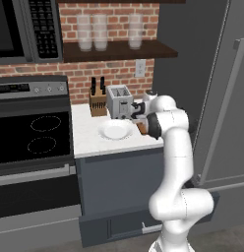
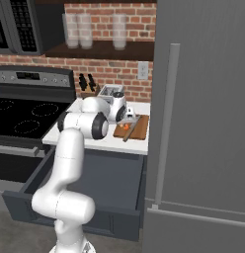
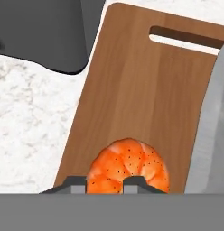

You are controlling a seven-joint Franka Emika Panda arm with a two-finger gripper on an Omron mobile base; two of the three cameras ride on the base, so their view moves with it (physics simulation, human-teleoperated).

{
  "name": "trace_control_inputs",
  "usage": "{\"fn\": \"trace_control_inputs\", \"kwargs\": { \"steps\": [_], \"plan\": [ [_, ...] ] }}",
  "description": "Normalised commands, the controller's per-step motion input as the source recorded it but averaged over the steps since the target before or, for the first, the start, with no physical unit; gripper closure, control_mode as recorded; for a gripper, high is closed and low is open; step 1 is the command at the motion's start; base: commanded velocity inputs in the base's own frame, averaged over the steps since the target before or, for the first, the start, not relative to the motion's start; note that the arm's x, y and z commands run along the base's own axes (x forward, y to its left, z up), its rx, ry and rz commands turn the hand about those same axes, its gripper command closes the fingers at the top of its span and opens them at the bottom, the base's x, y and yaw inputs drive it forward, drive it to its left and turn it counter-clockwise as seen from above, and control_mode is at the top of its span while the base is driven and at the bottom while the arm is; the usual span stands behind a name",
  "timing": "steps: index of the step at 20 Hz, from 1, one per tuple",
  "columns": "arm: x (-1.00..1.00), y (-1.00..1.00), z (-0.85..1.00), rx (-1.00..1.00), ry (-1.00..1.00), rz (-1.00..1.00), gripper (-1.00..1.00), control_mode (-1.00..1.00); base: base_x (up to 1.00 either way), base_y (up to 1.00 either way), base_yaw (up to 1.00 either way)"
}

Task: Pick up the knife from the drawer and place it on the cutting board. Then place the meat from the plate to the cutting board.

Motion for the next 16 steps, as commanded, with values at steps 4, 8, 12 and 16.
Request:
{"fn": "trace_control_inputs", "kwargs": {
  "steps": [4,8,12,16],
  "plan": [
    [0.21,-0.02,-0.28,0.00,0.04,0.01,-1.00,-1.00,0.00,0.00,0.00],
    [0.00,-0.16,-0.01,0.00,0.00,0.00,-1.00,-1.00,0.00,0.00,0.00],
    [-0.15,-0.19,0.00,0.00,0.00,0.00,-1.00,-1.00,0.00,0.00,0.00],
    [-0.46,-0.06,0.19,0.00,-0.01,0.00,-1.00,-1.00,0.00,0.00,0.00]
  ]
}}
